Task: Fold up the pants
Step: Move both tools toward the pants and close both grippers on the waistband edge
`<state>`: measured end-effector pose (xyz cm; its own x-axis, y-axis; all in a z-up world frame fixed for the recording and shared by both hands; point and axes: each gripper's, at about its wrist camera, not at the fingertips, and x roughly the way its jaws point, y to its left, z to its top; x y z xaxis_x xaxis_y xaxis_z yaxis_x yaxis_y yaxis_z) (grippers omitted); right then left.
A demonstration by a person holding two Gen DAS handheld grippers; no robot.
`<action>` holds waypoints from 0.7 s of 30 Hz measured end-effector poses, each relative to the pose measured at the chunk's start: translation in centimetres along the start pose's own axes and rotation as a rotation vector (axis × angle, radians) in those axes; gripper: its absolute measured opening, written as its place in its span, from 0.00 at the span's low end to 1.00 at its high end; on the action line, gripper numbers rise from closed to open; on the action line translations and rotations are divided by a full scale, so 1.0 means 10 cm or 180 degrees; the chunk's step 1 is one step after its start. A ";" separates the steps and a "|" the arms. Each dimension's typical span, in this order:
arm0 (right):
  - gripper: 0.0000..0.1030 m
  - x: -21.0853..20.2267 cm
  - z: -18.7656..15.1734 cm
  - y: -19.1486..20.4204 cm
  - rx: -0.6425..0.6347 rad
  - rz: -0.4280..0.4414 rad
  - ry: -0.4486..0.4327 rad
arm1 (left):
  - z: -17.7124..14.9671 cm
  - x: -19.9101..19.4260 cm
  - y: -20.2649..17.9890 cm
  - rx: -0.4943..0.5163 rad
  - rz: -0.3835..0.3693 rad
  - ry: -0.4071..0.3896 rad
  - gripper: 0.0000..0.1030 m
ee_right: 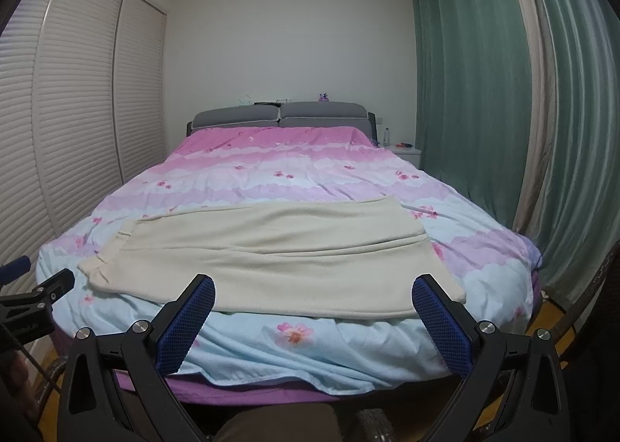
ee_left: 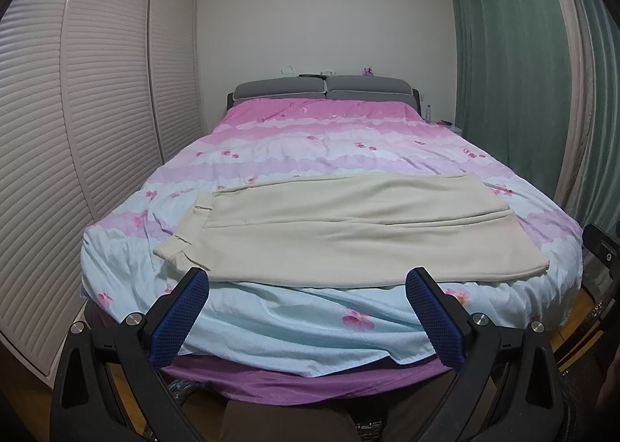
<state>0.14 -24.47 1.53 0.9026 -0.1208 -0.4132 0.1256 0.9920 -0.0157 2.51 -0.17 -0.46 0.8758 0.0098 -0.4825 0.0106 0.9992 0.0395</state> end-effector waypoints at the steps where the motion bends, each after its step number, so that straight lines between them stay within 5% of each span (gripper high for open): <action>1: 1.00 0.02 0.01 -0.01 0.0003 -0.0004 0.0005 | 0.01 0.03 -0.01 0.0004 -0.0004 0.0011 1.00; 12: 1.00 0.66 0.42 -0.38 0.0165 -0.0175 0.0001 | 0.55 0.67 -0.44 0.0238 -0.0169 -0.0004 1.00; 21: 1.00 1.63 0.96 -0.91 0.0148 -0.0267 0.0110 | 1.20 1.57 -1.25 0.0511 -0.0491 -0.0052 1.00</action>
<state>17.67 -35.87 3.71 0.8734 -0.2011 -0.4435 0.2197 0.9755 -0.0097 21.92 -13.03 1.99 0.8656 -0.1448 -0.4793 0.2207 0.9696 0.1057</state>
